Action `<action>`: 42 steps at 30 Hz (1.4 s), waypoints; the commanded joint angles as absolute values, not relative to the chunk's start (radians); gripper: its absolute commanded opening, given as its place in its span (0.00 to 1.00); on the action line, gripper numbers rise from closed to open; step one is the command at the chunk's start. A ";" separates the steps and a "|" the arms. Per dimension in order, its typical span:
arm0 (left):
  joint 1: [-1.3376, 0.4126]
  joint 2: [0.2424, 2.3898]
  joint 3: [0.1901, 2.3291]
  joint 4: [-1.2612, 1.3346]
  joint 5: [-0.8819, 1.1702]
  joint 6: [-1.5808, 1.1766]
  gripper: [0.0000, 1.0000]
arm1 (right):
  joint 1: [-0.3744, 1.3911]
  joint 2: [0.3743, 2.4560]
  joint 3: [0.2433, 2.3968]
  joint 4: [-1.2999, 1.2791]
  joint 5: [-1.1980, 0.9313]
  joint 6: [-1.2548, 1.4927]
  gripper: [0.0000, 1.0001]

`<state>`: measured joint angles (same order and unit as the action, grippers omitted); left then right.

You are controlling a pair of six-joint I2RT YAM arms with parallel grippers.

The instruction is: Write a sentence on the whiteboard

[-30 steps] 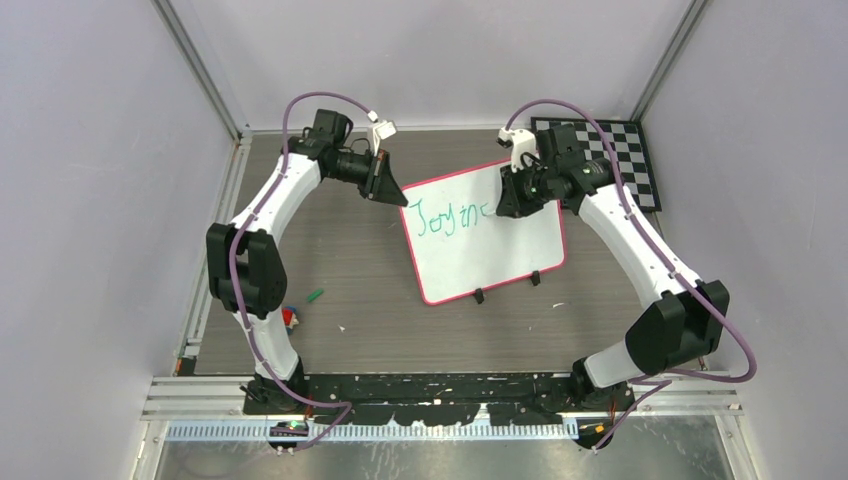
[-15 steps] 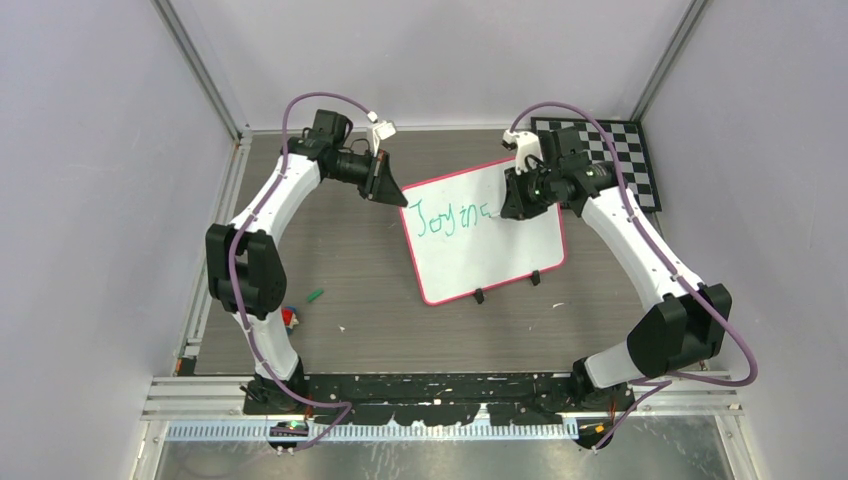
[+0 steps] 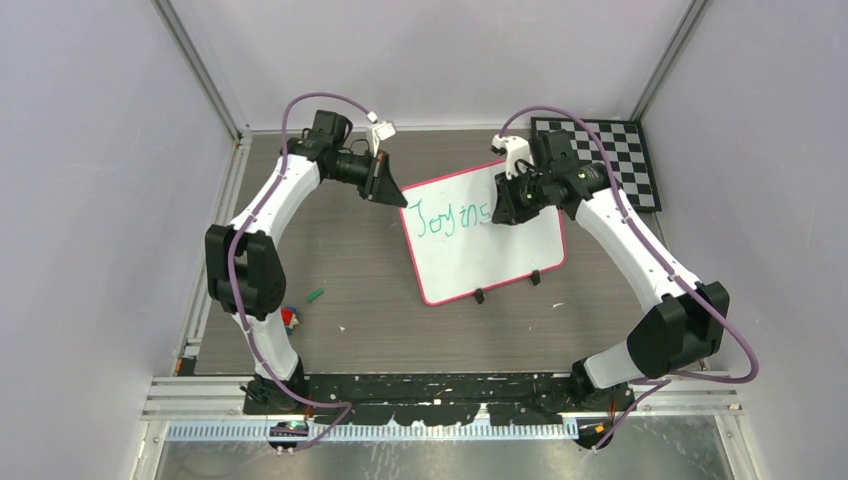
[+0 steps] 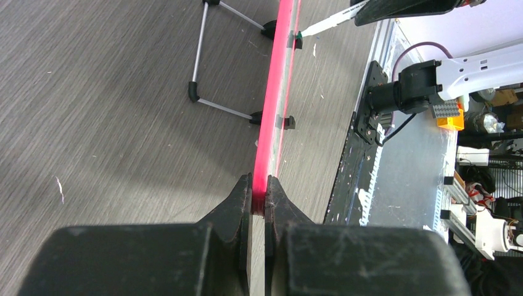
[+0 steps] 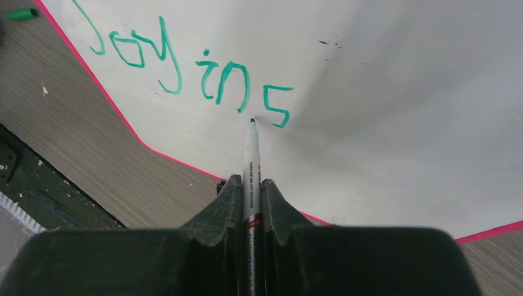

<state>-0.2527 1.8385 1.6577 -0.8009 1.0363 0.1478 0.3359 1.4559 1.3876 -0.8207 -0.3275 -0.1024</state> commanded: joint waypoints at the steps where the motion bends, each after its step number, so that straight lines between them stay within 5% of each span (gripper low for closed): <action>1: -0.259 1.804 1.644 -0.816 0.994 0.187 0.00 | 0.341 1.452 1.453 -0.821 -0.355 -0.104 0.00; 42: -0.261 1.795 1.637 -0.816 0.989 0.194 0.00 | 0.260 1.490 1.511 -0.788 -0.309 -0.101 0.00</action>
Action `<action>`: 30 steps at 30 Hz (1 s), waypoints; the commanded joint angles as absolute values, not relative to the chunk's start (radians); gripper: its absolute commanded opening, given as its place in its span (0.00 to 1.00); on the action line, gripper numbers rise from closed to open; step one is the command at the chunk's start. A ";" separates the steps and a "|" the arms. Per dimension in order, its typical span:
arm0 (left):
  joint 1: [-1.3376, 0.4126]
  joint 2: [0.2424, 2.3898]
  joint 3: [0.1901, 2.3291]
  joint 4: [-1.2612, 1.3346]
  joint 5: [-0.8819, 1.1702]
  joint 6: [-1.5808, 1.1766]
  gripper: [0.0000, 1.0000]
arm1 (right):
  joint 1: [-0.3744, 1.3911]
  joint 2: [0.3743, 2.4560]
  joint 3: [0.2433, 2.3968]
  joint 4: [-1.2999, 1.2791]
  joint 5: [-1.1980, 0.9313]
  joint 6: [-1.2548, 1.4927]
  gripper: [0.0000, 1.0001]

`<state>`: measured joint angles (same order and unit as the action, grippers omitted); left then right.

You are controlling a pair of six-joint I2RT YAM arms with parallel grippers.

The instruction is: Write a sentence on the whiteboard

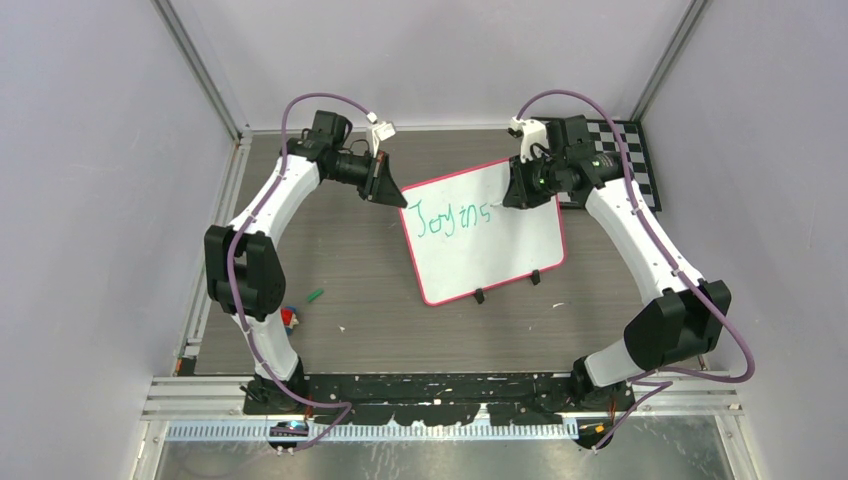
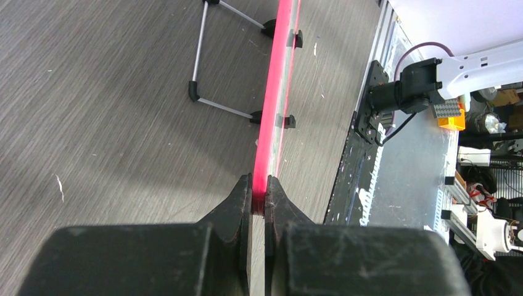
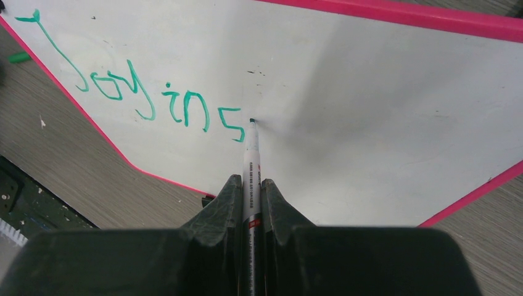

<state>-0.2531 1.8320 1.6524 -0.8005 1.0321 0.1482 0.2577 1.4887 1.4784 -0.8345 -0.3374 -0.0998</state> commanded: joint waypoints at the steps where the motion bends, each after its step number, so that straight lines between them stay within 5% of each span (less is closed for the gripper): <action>1: -0.261 1.795 1.637 -0.816 0.988 0.193 0.00 | 0.261 1.488 1.508 -0.788 -0.308 -0.101 0.00; 21: -0.261 1.795 1.629 -0.813 0.988 0.193 0.00 | 0.260 1.412 1.342 -0.770 -0.323 -0.086 0.00; 30: -0.268 1.796 1.627 -0.810 0.990 0.192 0.00 | 0.260 1.415 1.469 -0.817 -0.358 -0.083 0.00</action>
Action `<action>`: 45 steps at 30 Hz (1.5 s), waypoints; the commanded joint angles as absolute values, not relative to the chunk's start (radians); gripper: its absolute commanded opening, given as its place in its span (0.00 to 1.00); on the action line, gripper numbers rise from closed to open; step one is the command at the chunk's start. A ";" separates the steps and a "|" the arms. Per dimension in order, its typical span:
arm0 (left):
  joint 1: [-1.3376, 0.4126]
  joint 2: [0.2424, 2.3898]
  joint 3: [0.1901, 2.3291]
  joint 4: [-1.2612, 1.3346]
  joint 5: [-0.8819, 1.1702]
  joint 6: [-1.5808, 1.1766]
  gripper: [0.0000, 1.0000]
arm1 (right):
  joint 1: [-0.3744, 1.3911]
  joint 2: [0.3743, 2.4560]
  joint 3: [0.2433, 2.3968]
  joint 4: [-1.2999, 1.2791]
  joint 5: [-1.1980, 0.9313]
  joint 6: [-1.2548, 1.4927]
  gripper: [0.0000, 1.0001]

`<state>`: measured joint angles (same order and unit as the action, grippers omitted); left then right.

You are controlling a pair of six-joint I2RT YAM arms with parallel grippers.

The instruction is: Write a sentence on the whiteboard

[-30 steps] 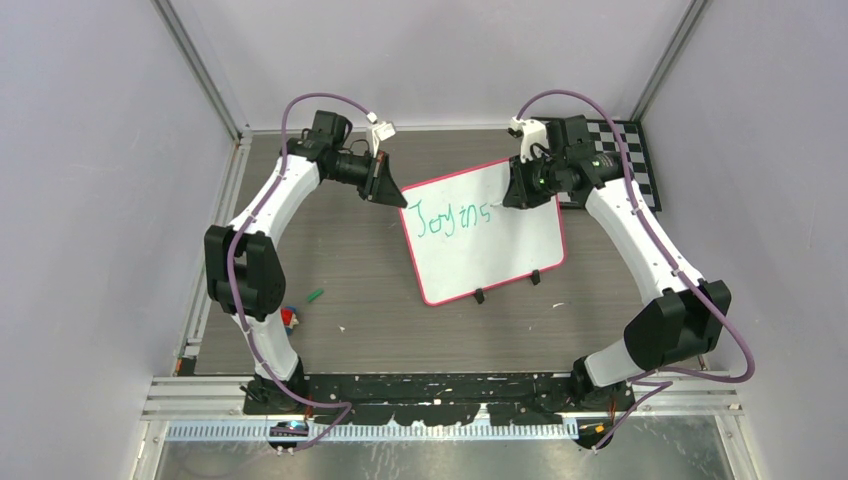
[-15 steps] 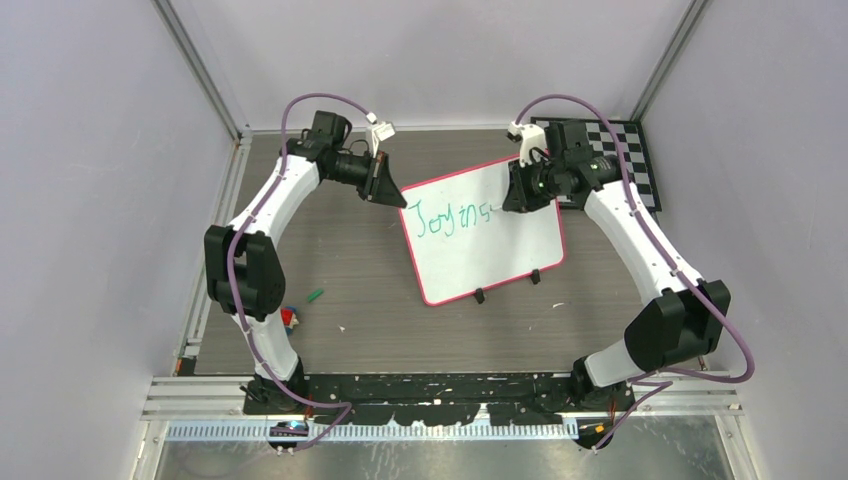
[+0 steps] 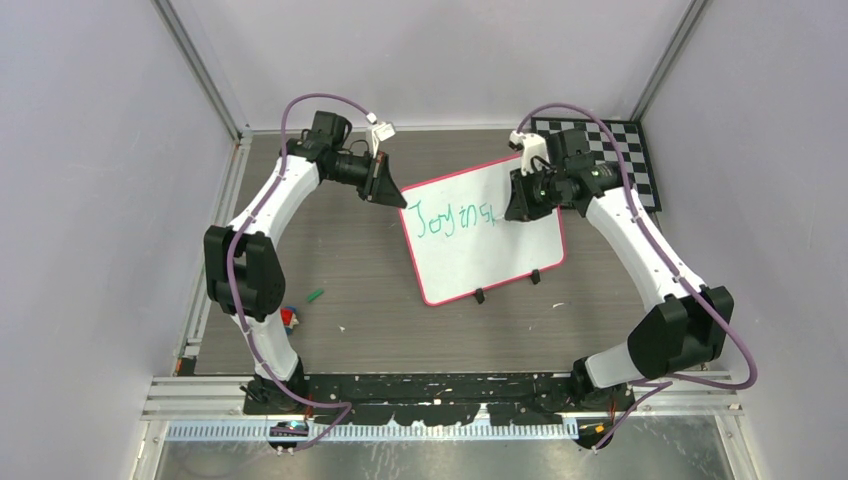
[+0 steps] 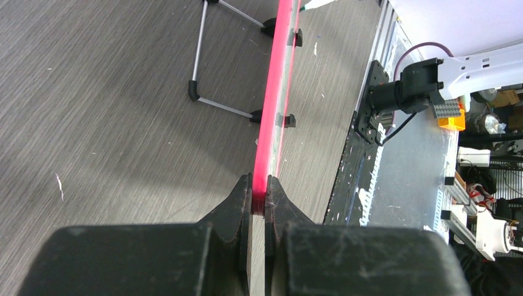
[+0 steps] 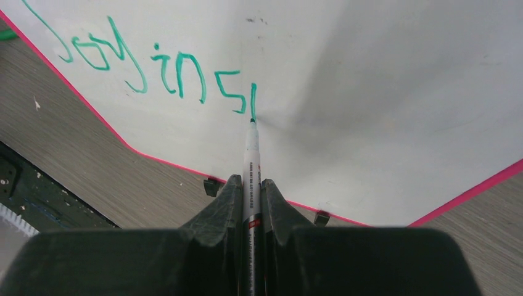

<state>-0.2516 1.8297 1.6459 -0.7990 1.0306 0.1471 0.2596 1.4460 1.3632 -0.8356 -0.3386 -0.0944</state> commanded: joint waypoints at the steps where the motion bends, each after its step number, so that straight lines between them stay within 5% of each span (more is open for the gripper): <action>1: -0.268 1.796 1.629 -0.810 0.989 0.192 0.00 | 0.261 1.417 1.483 -0.821 -0.361 -0.083 0.00; 27: -0.271 1.785 1.622 -0.824 0.982 0.207 0.00 | 0.260 1.497 1.533 -0.798 -0.312 -0.093 0.00; 45: -0.273 1.853 1.724 -0.891 0.983 0.242 0.05 | 0.237 1.421 1.559 -0.895 -0.492 -0.116 0.00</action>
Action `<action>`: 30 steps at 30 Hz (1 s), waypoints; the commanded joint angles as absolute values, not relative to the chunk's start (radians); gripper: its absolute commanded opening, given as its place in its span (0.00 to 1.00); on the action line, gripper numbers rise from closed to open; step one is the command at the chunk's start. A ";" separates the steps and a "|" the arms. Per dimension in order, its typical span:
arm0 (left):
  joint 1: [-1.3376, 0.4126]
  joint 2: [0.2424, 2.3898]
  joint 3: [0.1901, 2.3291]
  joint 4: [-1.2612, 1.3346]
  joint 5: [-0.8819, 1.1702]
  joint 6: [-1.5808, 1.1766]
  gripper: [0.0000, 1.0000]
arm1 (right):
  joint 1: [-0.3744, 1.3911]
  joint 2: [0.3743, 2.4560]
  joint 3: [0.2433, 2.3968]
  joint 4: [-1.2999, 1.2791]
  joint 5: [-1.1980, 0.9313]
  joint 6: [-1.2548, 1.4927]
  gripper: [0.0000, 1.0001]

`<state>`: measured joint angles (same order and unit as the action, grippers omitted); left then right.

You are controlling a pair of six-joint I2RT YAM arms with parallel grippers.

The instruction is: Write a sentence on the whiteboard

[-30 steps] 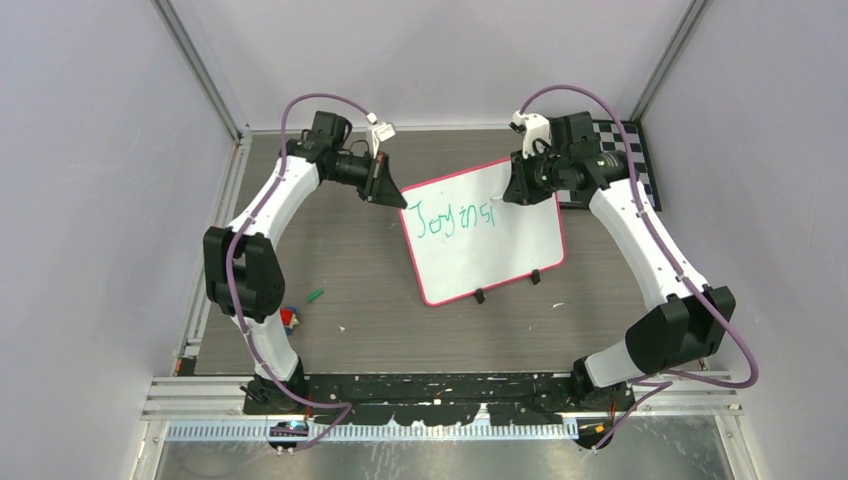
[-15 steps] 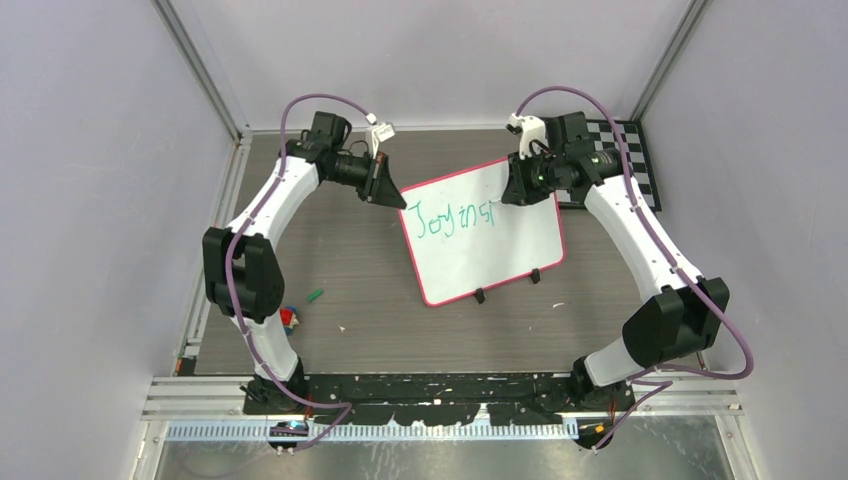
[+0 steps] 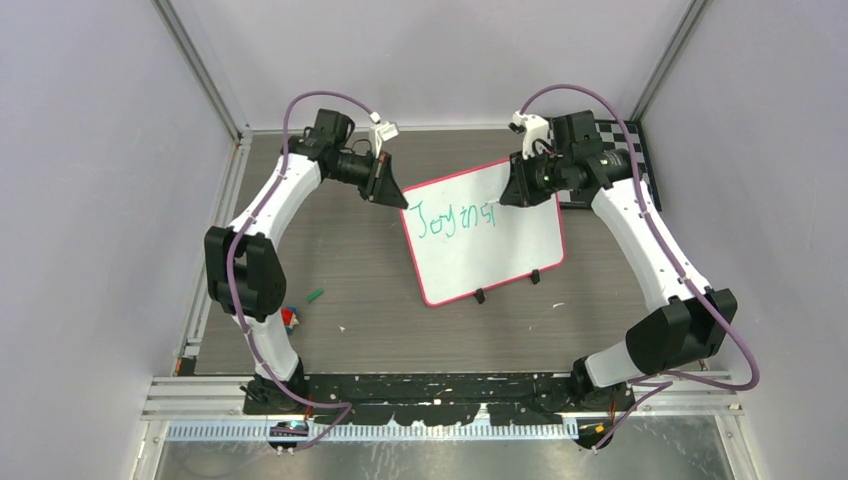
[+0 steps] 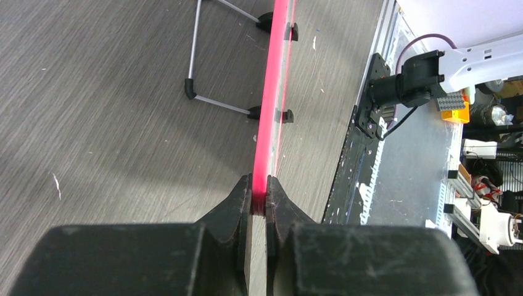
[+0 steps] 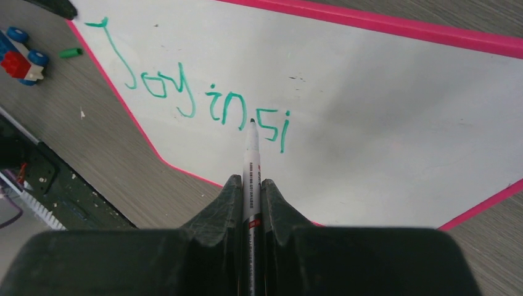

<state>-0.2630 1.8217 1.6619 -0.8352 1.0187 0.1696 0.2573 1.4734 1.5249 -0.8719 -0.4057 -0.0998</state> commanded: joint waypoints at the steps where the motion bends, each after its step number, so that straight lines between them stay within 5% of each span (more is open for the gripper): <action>1: -0.273 1.862 1.739 -0.900 0.980 0.247 0.04 | 0.222 1.422 1.557 -0.901 -0.515 -0.117 0.00; 5: -0.274 1.891 1.784 -0.923 0.972 0.252 0.05 | 0.186 1.411 1.537 -0.905 -0.534 -0.133 0.00; 10: -0.274 1.872 1.782 -0.910 0.991 0.215 0.26 | 0.173 1.388 1.513 -0.899 -0.512 -0.160 0.00; 17: -0.285 1.846 1.753 -0.869 1.016 0.175 0.39 | 0.172 1.401 1.501 -0.862 -0.471 -0.163 0.00; 30: -0.299 1.875 1.763 -0.880 0.999 0.197 0.25 | 0.187 1.457 1.490 -0.860 -0.447 -0.173 0.00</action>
